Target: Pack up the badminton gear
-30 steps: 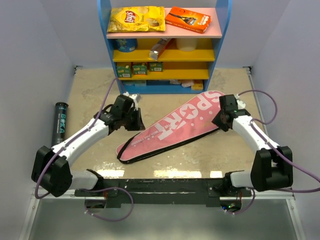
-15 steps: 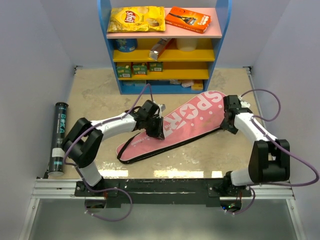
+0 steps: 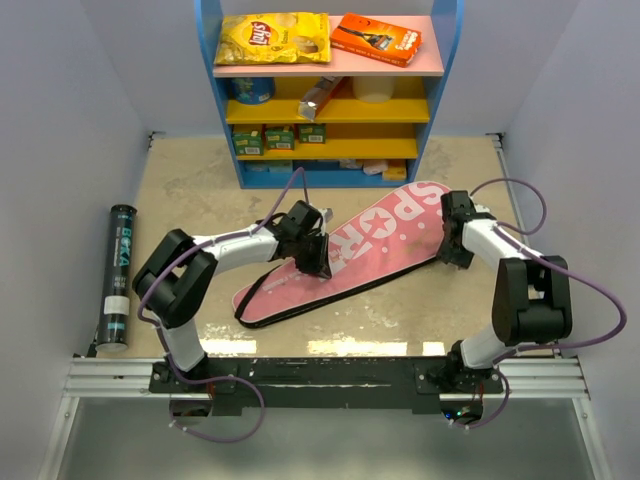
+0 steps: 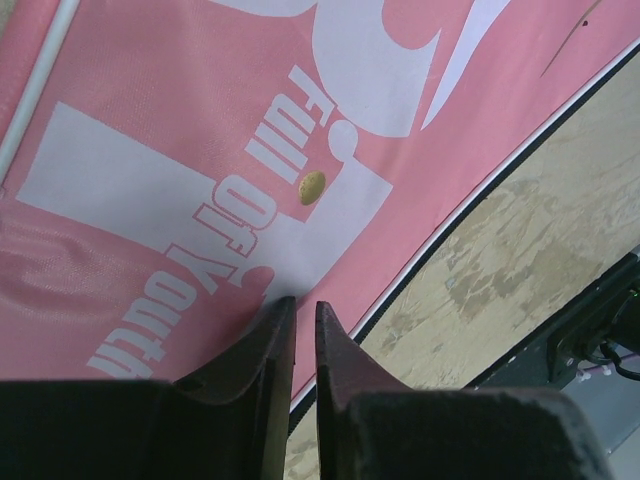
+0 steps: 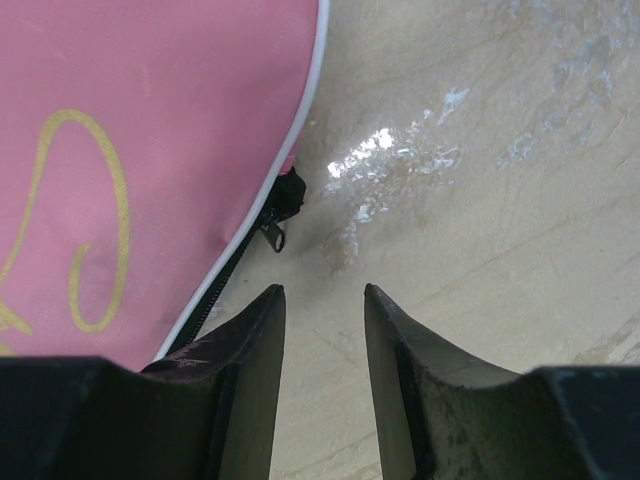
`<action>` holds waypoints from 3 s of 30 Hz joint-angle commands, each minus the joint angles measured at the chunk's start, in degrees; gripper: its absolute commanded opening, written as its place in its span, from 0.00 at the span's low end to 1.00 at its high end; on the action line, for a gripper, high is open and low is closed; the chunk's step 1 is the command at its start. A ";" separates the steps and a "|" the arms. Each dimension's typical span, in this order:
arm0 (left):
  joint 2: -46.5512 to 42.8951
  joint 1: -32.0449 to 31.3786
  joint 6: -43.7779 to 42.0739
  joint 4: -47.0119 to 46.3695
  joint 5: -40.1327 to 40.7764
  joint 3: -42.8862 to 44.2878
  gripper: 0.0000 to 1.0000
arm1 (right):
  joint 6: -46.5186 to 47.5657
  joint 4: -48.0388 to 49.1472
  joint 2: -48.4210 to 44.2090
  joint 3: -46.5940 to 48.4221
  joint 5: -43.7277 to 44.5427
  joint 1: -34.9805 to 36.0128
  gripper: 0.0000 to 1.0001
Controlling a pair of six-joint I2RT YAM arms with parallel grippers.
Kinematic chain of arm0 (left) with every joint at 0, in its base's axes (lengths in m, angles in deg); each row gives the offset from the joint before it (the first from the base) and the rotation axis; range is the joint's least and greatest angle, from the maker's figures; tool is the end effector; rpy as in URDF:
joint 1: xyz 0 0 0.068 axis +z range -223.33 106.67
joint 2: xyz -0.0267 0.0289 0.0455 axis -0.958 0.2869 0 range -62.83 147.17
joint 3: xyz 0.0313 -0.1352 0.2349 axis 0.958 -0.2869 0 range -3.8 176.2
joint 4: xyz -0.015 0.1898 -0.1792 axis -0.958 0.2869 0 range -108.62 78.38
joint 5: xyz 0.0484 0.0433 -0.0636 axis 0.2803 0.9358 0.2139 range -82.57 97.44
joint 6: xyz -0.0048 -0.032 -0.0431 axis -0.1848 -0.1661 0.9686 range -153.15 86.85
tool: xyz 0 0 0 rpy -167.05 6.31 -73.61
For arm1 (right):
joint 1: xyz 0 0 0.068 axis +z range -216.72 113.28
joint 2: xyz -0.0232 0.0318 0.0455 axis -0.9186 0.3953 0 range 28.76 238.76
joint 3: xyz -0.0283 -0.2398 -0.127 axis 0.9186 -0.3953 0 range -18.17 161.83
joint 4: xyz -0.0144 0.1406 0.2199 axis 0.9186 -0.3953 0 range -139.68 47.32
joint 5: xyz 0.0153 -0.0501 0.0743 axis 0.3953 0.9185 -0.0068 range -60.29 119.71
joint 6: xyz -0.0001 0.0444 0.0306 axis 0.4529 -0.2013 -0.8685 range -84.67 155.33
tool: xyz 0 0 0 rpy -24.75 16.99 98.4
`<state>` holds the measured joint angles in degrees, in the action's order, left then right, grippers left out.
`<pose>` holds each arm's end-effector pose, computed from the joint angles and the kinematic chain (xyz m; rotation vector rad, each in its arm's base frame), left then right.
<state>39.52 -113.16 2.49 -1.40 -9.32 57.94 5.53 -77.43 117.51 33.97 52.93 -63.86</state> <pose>0.2692 -0.2379 0.1660 0.2181 2.7542 -0.8085 0.2811 0.0000 0.1784 0.7151 2.5952 -0.4062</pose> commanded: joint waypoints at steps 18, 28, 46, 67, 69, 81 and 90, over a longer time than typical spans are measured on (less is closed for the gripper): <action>1.37 1.25 -0.75 -2.80 0.85 0.14 0.18 | 1.06 4.77 6.08 3.23 1.21 -0.22 0.31; 1.54 1.51 -0.83 -2.80 1.02 0.05 0.18 | 1.85 6.53 9.07 3.23 0.95 -0.30 0.19; 1.10 1.69 -0.75 -2.89 0.93 -0.65 0.17 | 5.37 10.22 11.36 1.39 -6.61 -0.30 0.00; 4.00 1.69 -0.57 -3.50 1.28 -0.12 0.11 | -8.94 7.50 0.46 -0.73 -15.40 27.28 0.00; 4.00 1.69 -0.66 -3.68 1.28 -0.12 0.11 | -10.53 7.85 0.81 0.32 -17.32 32.20 0.00; 2.42 1.69 -1.36 -2.80 1.29 1.27 0.10 | -14.41 8.99 1.69 2.79 -17.16 38.19 0.00; -3.90 2.83 -3.55 6.59 3.30 12.34 0.12 | -15.90 14.35 4.24 1.57 -20.41 40.13 0.00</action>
<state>41.94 -111.37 1.59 1.50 -8.03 63.23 -8.72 -66.98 120.94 34.43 34.57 -24.57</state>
